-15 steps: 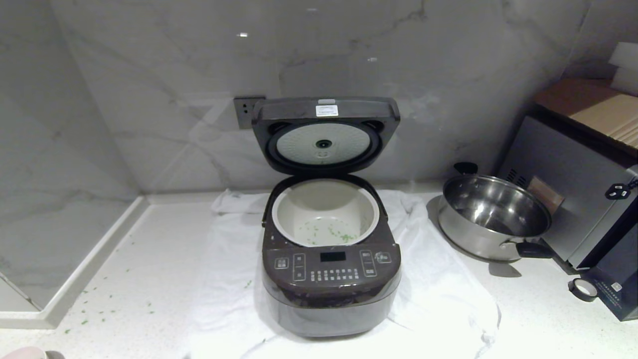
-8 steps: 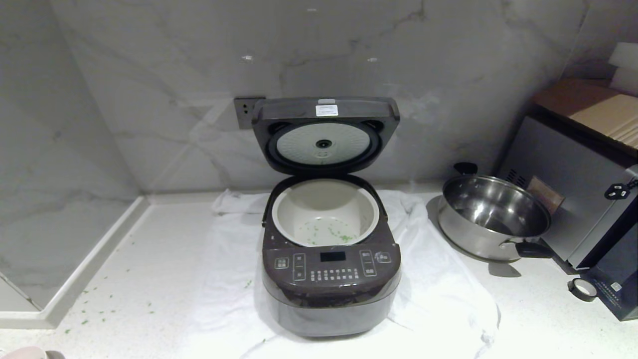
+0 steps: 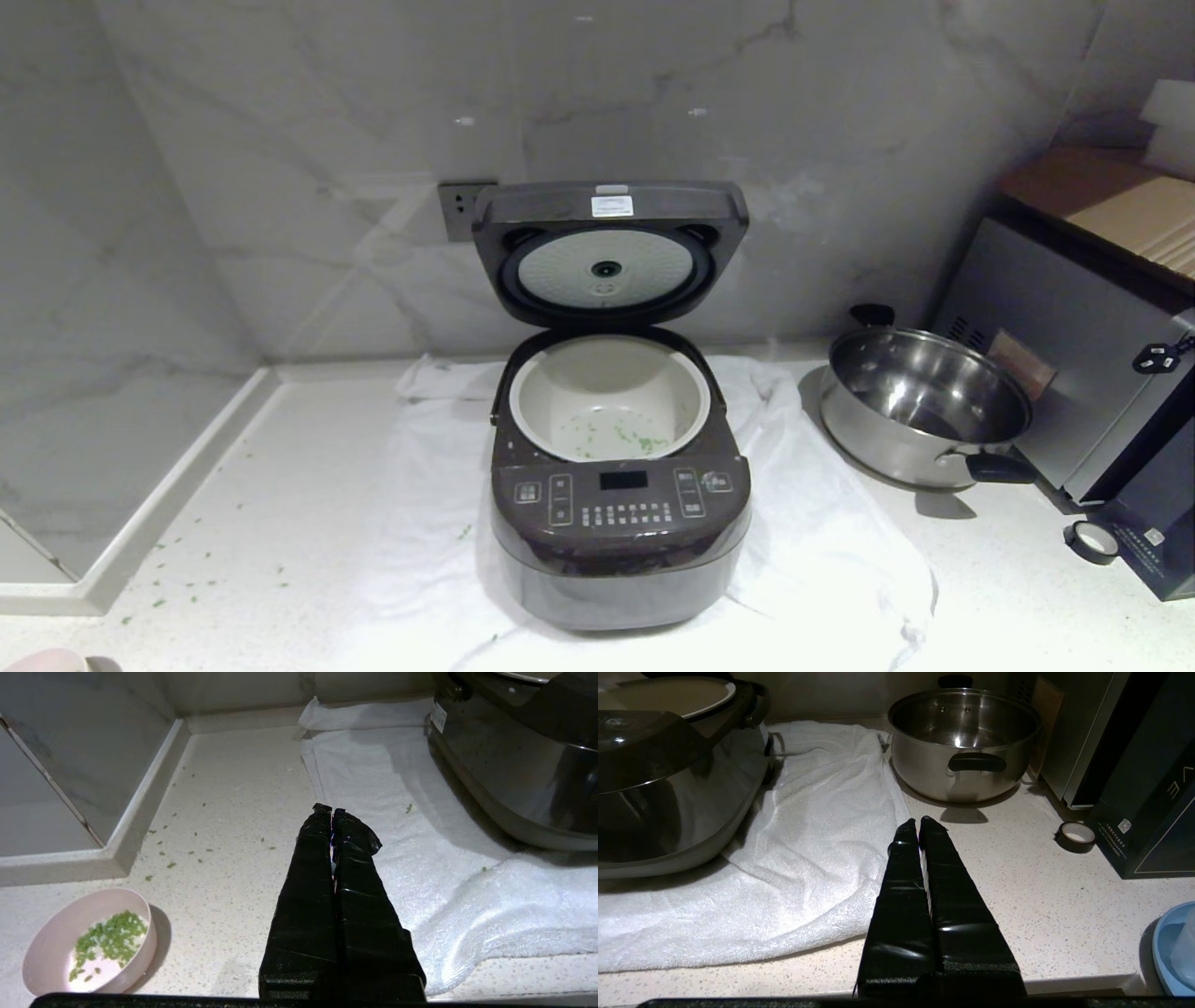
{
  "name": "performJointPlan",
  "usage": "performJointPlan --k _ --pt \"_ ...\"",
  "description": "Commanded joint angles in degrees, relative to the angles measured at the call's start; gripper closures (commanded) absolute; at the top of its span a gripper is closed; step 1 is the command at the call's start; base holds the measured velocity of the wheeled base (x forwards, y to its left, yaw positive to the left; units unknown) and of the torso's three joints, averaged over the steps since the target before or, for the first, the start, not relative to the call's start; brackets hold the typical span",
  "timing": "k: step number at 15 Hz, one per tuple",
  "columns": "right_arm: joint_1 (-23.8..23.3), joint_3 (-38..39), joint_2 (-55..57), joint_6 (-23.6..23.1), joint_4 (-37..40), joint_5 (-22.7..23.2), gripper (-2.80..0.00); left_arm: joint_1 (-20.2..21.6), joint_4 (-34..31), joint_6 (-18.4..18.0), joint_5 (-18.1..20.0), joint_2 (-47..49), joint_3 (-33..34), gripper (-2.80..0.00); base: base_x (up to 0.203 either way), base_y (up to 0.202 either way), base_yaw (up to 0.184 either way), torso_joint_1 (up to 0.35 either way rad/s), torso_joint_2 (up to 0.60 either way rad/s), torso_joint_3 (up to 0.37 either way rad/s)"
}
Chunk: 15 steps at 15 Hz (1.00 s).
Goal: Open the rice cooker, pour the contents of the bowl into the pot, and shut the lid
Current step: Turn on the tap
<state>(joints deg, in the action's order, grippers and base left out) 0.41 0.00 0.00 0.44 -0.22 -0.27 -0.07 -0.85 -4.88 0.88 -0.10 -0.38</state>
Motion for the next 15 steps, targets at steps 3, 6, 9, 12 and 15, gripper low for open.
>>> performJointPlan --k 3,6,9,12,15 --pt "0.0 0.1 0.0 0.0 0.0 0.0 0.00 0.1 0.2 -0.2 0.0 0.0 0.1 0.00 0.000 0.000 0.000 0.000 0.00 0.000" --pt "0.0 0.1 0.0 0.0 0.0 0.0 0.00 0.0 0.2 -0.1 0.9 0.0 0.0 0.00 0.000 0.000 0.000 0.000 0.00 0.000" --pt "0.0 0.1 0.0 -0.1 0.0 0.0 0.00 0.0 0.2 0.0 1.1 0.0 0.0 0.00 0.000 0.000 0.000 0.000 0.00 0.000" --pt "0.0 0.1 0.0 0.0 0.0 0.0 0.00 0.0 0.2 0.0 1.1 0.0 0.0 0.00 -0.032 0.000 0.000 0.006 0.00 0.000" --pt "0.0 0.1 0.0 0.0 0.0 0.0 0.00 0.0 0.2 0.0 1.1 0.0 0.0 0.00 -0.191 0.000 -0.001 -0.002 0.00 0.003"
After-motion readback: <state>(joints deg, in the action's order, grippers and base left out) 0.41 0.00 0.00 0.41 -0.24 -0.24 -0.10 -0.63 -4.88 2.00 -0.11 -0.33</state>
